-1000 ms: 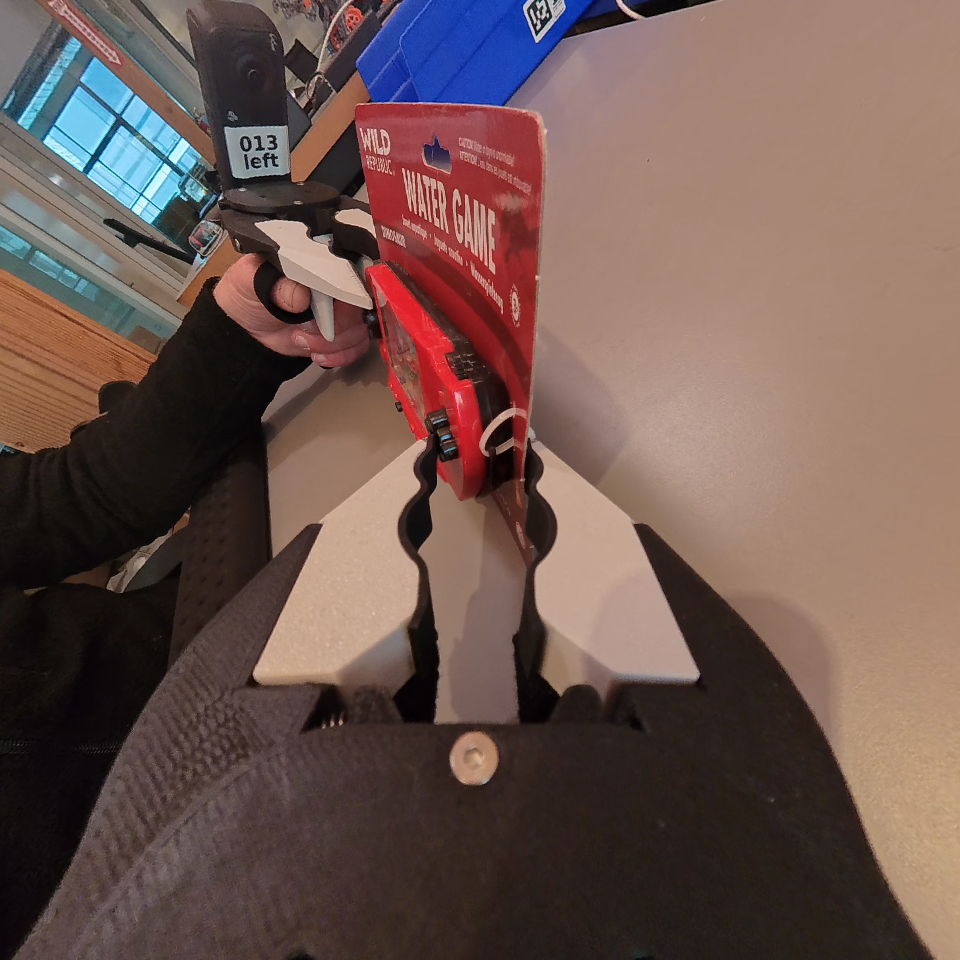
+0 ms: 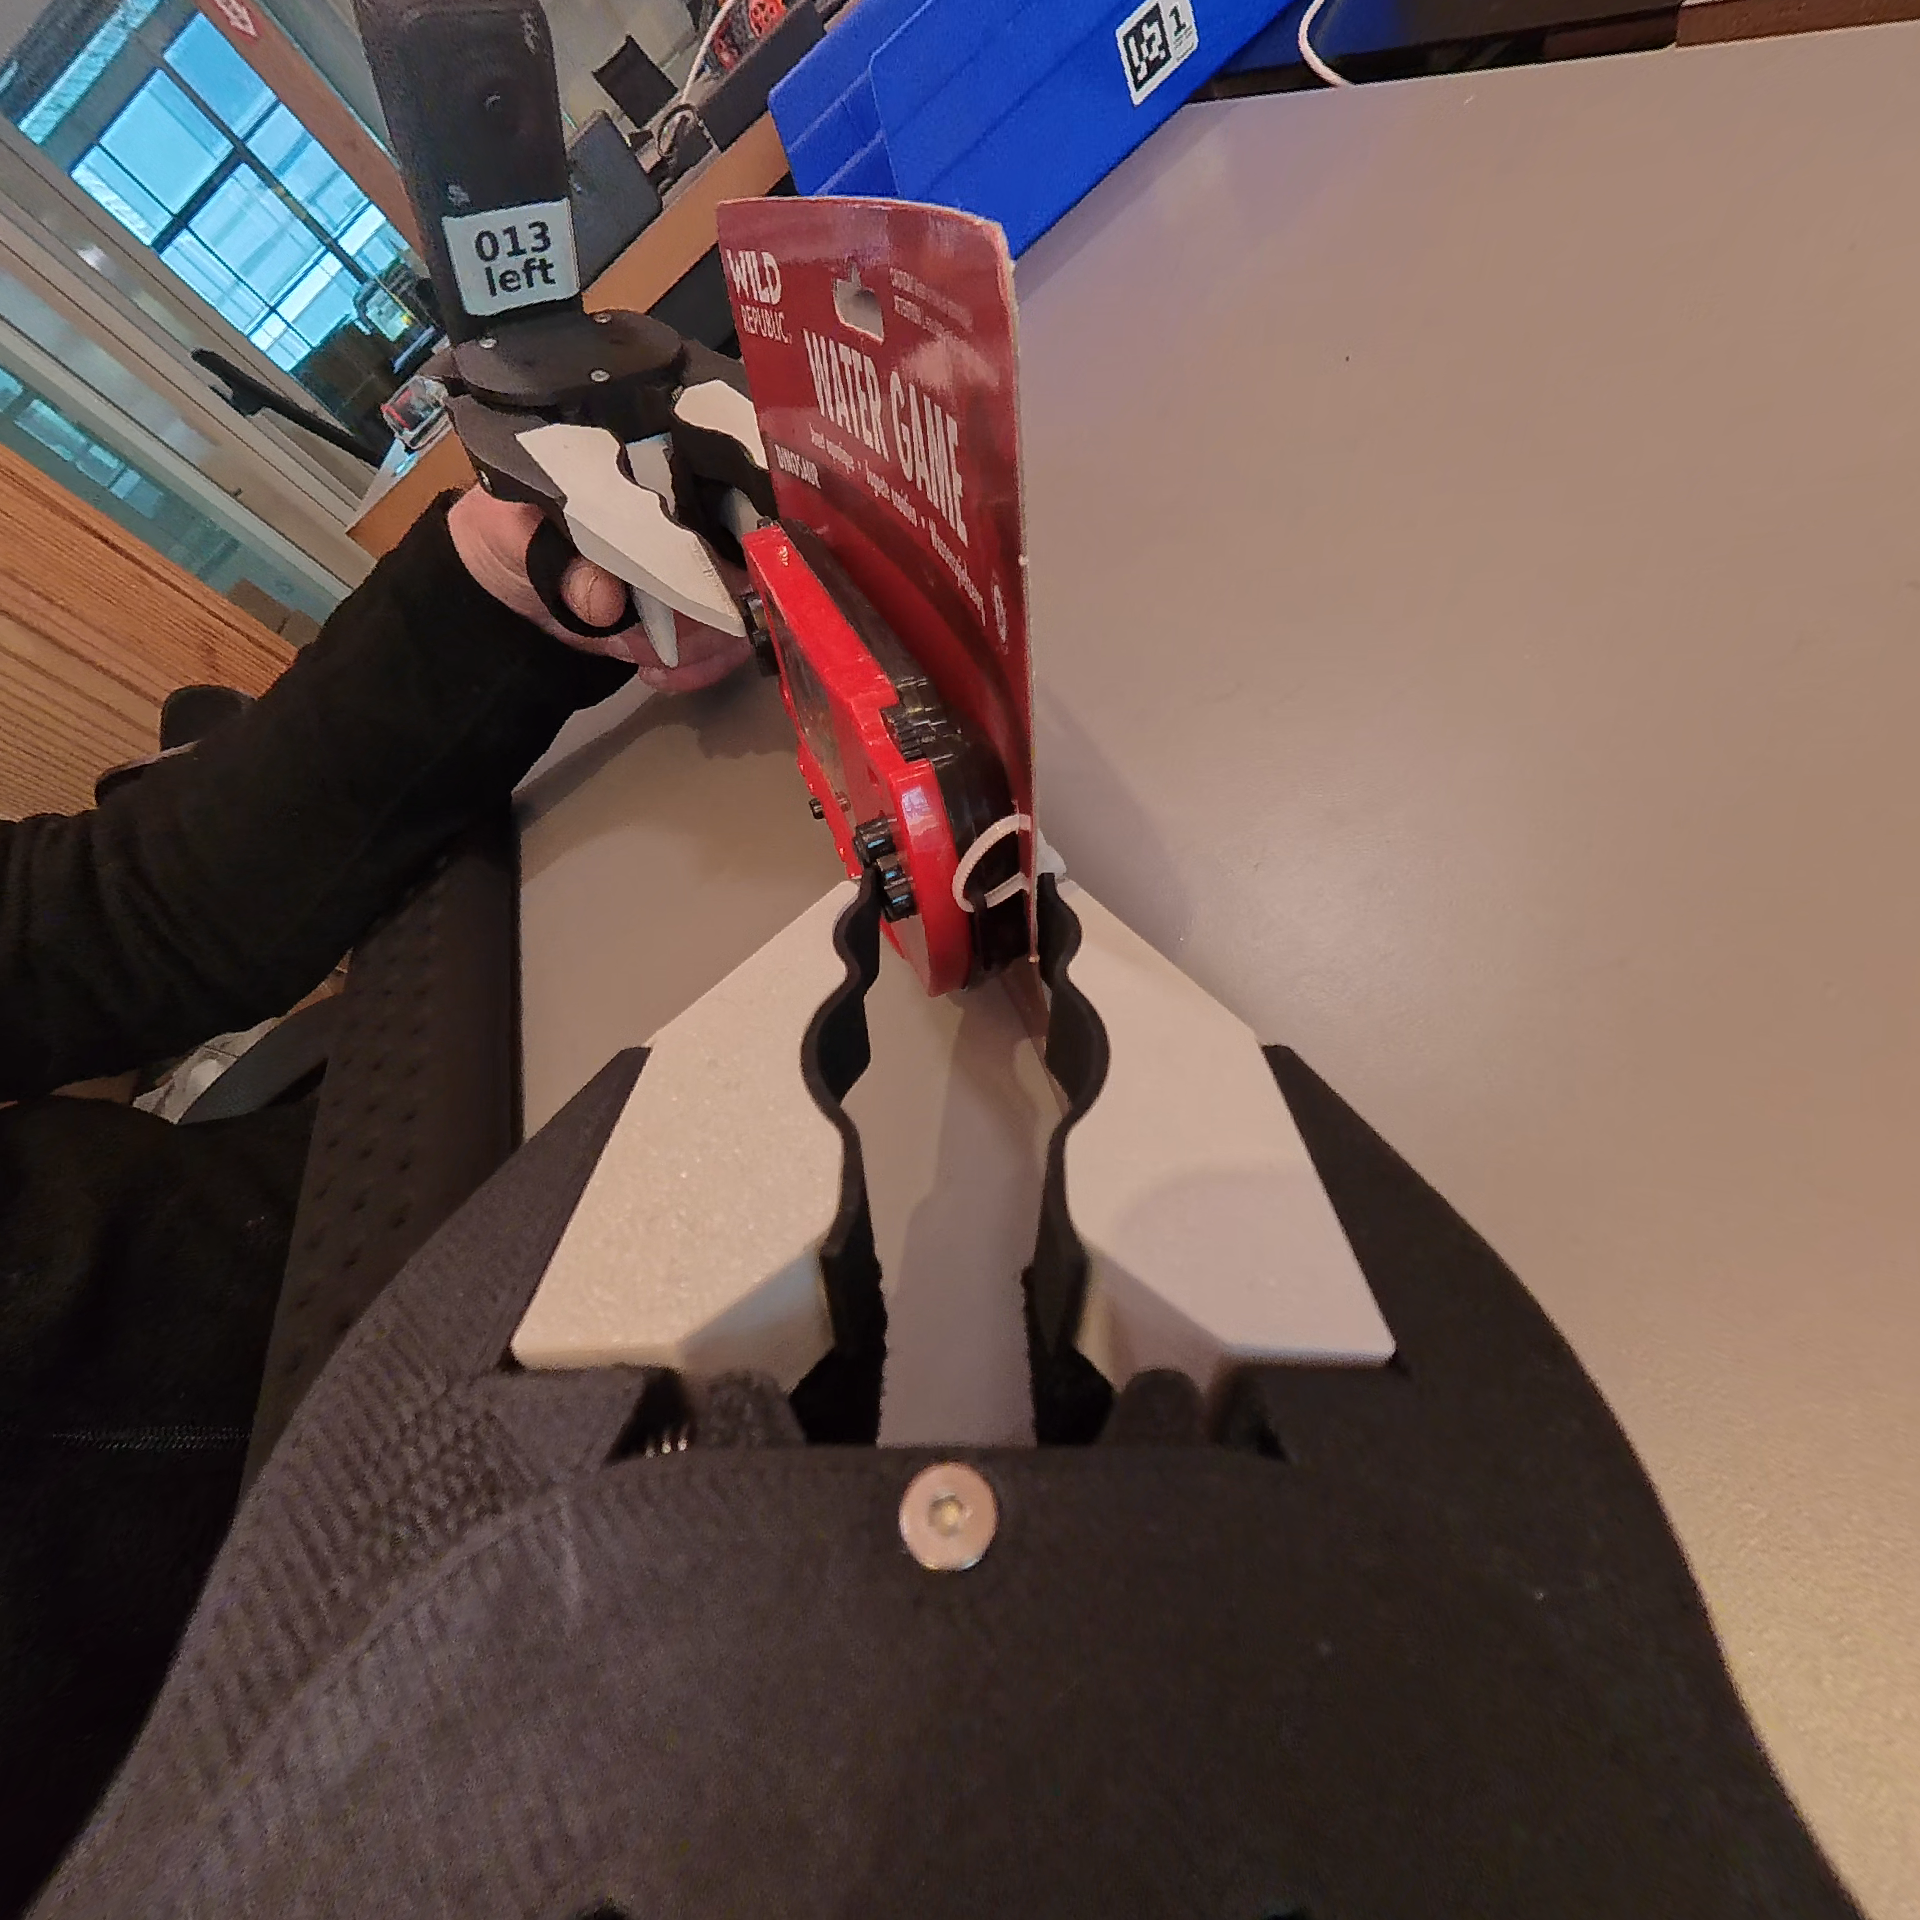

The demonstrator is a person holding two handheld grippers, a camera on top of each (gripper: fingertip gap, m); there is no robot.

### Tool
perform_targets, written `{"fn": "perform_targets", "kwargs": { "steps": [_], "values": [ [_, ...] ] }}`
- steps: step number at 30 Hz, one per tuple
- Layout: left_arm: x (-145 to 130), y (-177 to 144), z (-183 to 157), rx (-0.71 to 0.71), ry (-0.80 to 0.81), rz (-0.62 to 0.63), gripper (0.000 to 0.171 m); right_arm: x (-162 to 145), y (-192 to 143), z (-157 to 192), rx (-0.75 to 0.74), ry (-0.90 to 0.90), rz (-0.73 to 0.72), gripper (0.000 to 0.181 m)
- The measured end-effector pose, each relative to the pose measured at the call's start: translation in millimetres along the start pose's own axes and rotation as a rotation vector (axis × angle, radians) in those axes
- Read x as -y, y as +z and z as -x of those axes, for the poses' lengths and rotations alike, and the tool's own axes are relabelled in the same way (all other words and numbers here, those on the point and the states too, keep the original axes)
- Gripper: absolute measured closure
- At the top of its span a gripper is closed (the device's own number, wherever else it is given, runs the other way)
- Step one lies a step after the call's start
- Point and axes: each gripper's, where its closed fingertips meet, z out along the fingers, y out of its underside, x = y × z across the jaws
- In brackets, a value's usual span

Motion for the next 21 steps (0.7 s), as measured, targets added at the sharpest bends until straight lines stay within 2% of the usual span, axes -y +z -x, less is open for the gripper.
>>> {"fn": "perform_targets", "kwargs": {
  "steps": [12,21],
  "values": [
    [5.3,2.1,-0.2,0.047,-0.004,-0.041,0.145,0.2,-1.5,-1.1,-0.009,0.001,-0.001,0.154],
    [0.2,-0.6,-4.4,0.035,0.023,-0.029,0.137,-1.9,-1.1,2.0,-0.015,-0.072,0.014,0.152]
  ]
}}
